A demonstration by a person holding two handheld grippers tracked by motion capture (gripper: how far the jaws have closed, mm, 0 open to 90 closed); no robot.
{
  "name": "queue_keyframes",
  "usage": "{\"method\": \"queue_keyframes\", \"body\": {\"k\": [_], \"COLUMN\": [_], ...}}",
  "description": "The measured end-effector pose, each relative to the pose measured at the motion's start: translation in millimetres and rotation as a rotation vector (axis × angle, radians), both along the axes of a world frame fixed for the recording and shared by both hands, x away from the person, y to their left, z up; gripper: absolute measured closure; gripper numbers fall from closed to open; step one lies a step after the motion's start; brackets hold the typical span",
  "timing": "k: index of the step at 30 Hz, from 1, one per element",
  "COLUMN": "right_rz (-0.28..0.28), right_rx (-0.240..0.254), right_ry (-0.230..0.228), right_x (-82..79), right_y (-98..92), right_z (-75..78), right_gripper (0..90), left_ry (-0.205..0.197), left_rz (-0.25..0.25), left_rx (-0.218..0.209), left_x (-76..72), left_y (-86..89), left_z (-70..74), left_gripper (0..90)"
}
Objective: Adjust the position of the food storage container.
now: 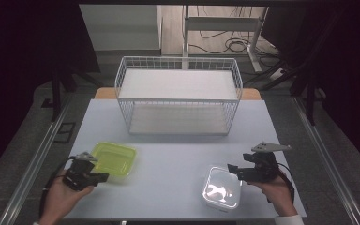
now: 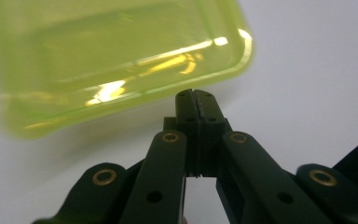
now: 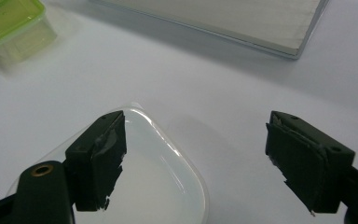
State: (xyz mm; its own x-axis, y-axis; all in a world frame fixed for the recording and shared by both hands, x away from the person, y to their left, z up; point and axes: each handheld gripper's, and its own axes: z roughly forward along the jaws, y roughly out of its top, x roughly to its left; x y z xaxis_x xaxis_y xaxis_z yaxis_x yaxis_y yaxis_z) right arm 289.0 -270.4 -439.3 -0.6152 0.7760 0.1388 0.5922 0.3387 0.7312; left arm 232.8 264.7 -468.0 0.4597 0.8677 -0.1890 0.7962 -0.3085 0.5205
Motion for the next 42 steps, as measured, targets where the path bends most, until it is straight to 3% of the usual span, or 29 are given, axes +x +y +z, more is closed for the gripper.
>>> {"method": "queue_keyframes", "body": {"k": [2,3,4,5,6,7,11,13,17,27,38,42], "right_rz": [0.000,-0.001,-0.001,0.004,0.004,0.003,0.004,0.003,0.001,-0.019,-0.018,-0.019], "right_rx": [-0.002,-0.001,-0.001,-0.007,-0.007,-0.004,-0.005,0.004,0.008,0.013,0.009,0.010], "right_ry": [0.004,0.008,0.008,0.006,0.006,0.006,0.004,0.005,0.011,0.007,0.011,0.011], "right_x": [1.0,1.0,1.0,1.0,1.0,0.3,-0.5,-0.6,-1.2,-2.6,-1.9,-2.4], "right_y": [1.5,2.4,2.4,3.3,3.3,4.3,4.2,3.4,1.6,-2.1,-1.0,-1.4], "right_z": [-1.0,-1.2,-1.2,-1.5,-1.5,-0.7,0.8,1.1,0.9,3.2,1.8,2.7], "right_gripper": [20.2,20.2,20.2,20.2,20.2,20.2,20.2,20.2,20.2,20.2,20.2,20.2], "left_ry": [-0.016,-0.031,-0.031,-0.021,-0.021,-0.002,0.042,0.066,0.083,0.105,0.103,0.103], "left_rz": [0.042,0.093,0.093,0.141,0.141,0.169,0.179,0.172,0.149,0.126,0.064,0.053], "left_rx": [0.006,0.022,0.022,0.022,0.022,0.040,0.063,0.093,0.127,0.055,0.051,0.030], "left_x": [3.4,10.4,10.4,20.5,20.5,30.3,43.7,52.8,56.0,52.1,52.0,55.1], "left_y": [17.2,34.5,34.5,51.1,51.1,61.7,67.6,65.8,58.2,51.9,29.7,18.9], "left_z": [8.5,13.9,13.9,13.7,13.7,9.1,-2.7,-14.8,-22.0,-25.5,-26.5,-26.2], "left_gripper": [89.5,89.5,89.5,89.5,89.5,89.5,89.5,89.6,89.6,89.6,89.5,89.5]}}
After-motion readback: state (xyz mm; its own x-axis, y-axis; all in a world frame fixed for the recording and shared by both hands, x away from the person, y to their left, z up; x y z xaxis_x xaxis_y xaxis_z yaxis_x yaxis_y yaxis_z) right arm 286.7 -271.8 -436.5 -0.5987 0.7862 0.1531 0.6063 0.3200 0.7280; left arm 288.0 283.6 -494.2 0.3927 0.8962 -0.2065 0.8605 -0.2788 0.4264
